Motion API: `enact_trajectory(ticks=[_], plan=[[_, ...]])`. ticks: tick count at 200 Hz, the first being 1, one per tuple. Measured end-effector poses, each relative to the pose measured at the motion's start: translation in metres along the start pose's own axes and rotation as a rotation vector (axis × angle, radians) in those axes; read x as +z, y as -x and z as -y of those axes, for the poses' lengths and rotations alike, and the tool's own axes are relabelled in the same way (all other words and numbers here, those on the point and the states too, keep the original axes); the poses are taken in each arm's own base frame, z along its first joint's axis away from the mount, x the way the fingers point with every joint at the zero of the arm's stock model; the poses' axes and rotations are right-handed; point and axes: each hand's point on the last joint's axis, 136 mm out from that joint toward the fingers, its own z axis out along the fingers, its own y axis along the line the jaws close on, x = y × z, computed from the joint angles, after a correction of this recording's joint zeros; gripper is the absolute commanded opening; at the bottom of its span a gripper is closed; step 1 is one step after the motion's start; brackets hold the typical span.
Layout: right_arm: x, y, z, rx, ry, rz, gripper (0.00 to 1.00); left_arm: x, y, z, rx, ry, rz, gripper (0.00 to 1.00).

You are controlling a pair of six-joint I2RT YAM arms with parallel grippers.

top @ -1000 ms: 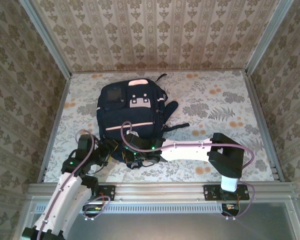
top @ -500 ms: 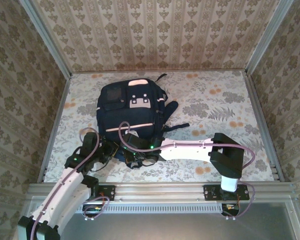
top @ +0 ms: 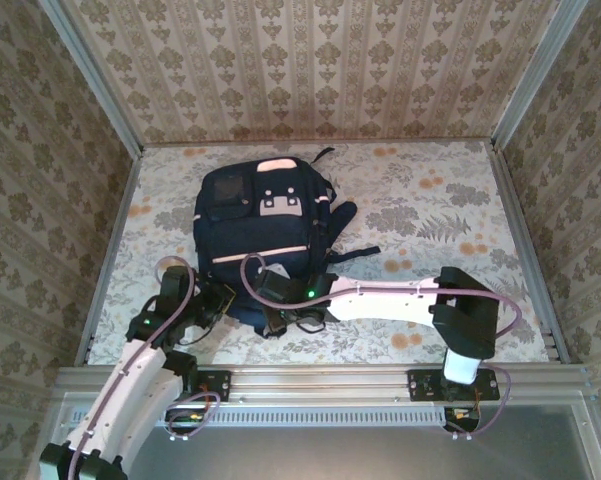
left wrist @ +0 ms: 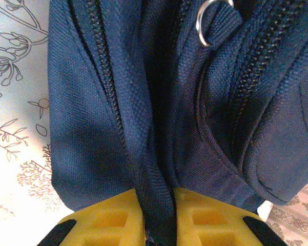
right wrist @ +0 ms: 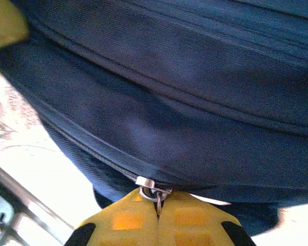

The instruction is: Pack books, pencil case, and school supplies into a backpack

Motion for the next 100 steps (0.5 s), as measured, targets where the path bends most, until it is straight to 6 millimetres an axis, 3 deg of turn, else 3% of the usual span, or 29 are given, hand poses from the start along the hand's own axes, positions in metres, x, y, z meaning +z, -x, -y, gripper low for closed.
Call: enact_trajectory(ticks=[34, 66, 83, 100], plan=[[-0.007, -0.005, 0.035, -0.004, -0.039, -0.012, 0.0, -0.002, 0.003, -0.001, 0.004, -0.002, 0.012, 0.19], [-0.016, -0.007, 0.044, -0.029, -0.003, -0.003, 0.0, -0.002, 0.002, 0.001, 0.015, -0.01, 0.004, 0.22], [-0.018, -0.007, 0.041, -0.027, 0.037, 0.006, 0.0, -0.004, 0.006, 0.0, 0.033, -0.003, 0.017, 0.38], [-0.019, -0.007, 0.035, -0.007, 0.079, 0.006, 0.0, -0.011, 0.023, 0.006, 0.054, 0.014, 0.06, 0.54]])
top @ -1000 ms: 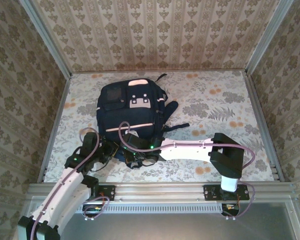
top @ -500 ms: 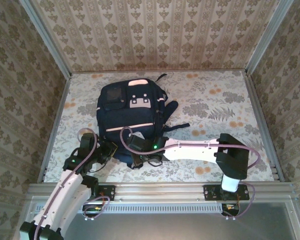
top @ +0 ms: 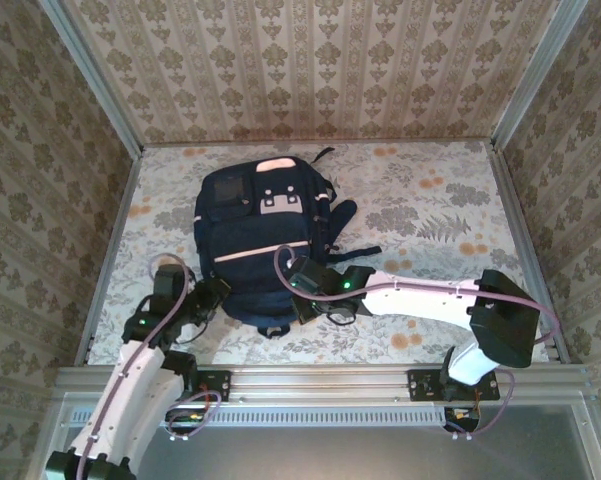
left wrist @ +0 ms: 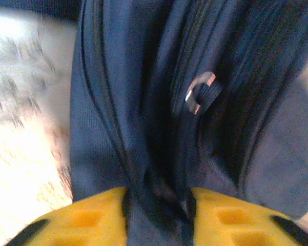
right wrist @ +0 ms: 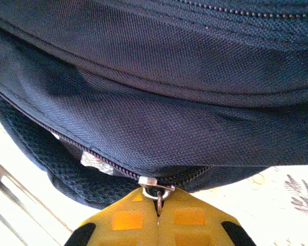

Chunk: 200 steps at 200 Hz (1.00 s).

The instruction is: Pack books, pencil case, and school supplies into a backpack

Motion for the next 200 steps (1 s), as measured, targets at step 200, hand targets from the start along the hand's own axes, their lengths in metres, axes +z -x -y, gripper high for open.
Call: enact_trajectory(ticks=[200], plan=[[0.053, 0.036, -0.093, 0.215, 0.153, 0.073, 0.0, 0.01, -0.017, 0.001, -0.126, -0.009, -0.093, 0.35]])
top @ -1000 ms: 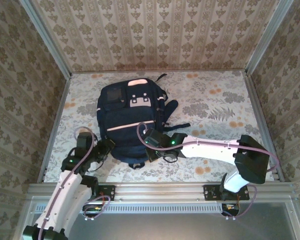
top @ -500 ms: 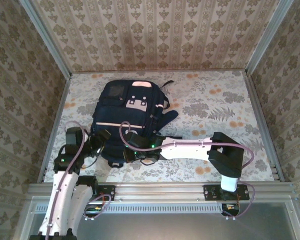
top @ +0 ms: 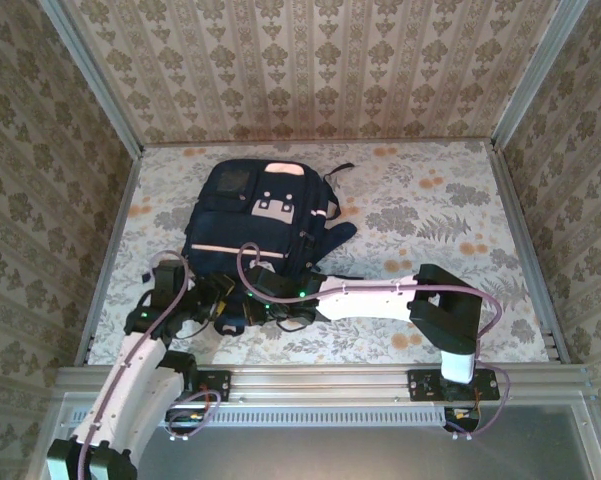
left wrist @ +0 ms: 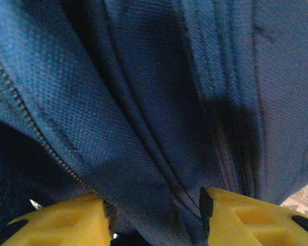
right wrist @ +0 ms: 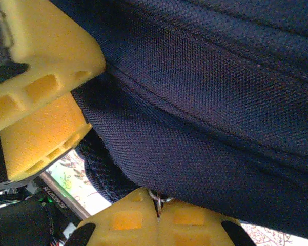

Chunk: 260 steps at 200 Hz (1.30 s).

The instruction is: Pack books, pencil case, and school supplies into a backpack

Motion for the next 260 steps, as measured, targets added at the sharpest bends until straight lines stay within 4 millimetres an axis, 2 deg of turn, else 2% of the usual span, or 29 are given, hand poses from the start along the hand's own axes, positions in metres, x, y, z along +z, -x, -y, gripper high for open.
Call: enact_trajectory(ticks=[40, 75, 156, 199, 260], plan=[[0.002, 0.002, 0.007, -0.028, -0.04, 0.014, 0.0, 0.001, 0.004, -0.003, -0.002, 0.023, 0.025, 0.12], [0.0, 0.004, 0.01, -0.078, -0.069, 0.022, 0.0, -0.005, 0.005, -0.001, 0.005, 0.032, 0.038, 0.04], [-0.016, 0.015, 0.015, -0.15, -0.077, 0.071, 0.0, -0.025, 0.004, 0.013, 0.012, -0.024, 0.054, 0.03], [-0.022, 0.016, 0.02, -0.142, -0.057, 0.089, 0.0, -0.027, 0.001, 0.016, 0.009, -0.038, 0.033, 0.03], [-0.026, 0.012, 0.014, -0.127, 0.006, 0.027, 0.0, -0.025, 0.0, 0.014, 0.006, -0.04, 0.031, 0.03]])
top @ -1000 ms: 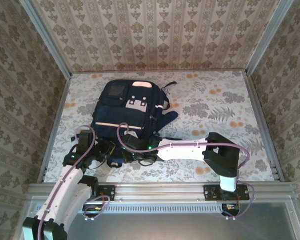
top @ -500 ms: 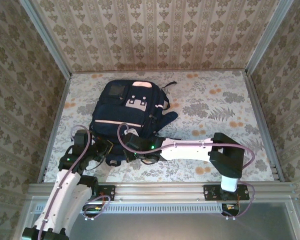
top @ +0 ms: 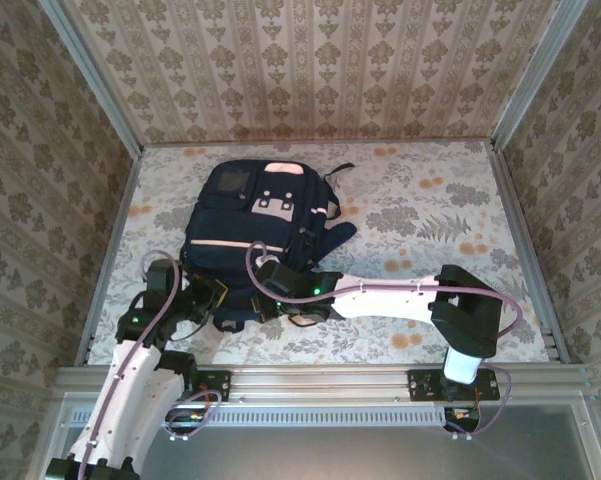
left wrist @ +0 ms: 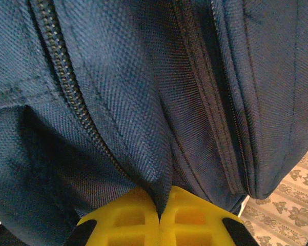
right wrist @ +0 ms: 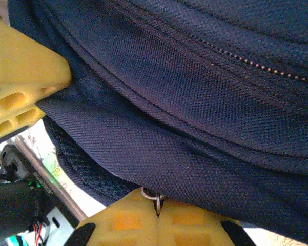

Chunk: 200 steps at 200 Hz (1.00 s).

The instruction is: Pack books, pencil case, and school supplies into a backpack

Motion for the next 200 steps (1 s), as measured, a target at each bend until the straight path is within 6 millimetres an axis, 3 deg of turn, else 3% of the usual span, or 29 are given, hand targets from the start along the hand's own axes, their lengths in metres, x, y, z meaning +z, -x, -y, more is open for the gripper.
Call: enact_trajectory(ticks=[57, 130, 170, 200], plan=[[-0.01, 0.006, -0.009, -0.018, -0.002, -0.07, 0.08, 0.004, 0.0, 0.0, 0.025, -0.005, 0.017, 0.04], [-0.005, -0.002, -0.001, -0.006, -0.017, -0.121, 0.22, 0.008, 0.001, -0.005, 0.029, 0.022, 0.026, 0.05], [-0.005, -0.001, -0.001, 0.005, -0.014, -0.124, 0.0, 0.011, 0.001, -0.008, 0.033, 0.04, 0.03, 0.05], [-0.005, 0.0, 0.0, 0.007, -0.007, -0.125, 0.0, 0.013, 0.001, -0.01, 0.036, 0.043, 0.031, 0.05]])
